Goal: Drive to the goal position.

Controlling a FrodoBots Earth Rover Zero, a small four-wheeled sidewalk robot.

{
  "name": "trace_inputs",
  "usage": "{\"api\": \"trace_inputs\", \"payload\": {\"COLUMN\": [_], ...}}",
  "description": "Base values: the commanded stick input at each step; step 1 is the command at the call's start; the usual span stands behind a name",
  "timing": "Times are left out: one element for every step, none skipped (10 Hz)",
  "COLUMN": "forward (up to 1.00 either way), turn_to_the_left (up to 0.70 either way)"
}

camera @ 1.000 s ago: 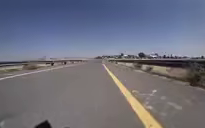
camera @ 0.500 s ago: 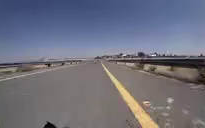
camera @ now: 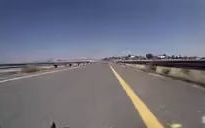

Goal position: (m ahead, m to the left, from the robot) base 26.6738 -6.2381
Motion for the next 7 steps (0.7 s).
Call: {"api": "trace_inputs", "payload": {"forward": [1.00, 1.00, 1.00, 1.00, 1.00, 1.00, 1.00], "turn_to_the_left": [0.00, 0.00, 0.00, 0.00, 0.00, 0.00, 0.00]}}
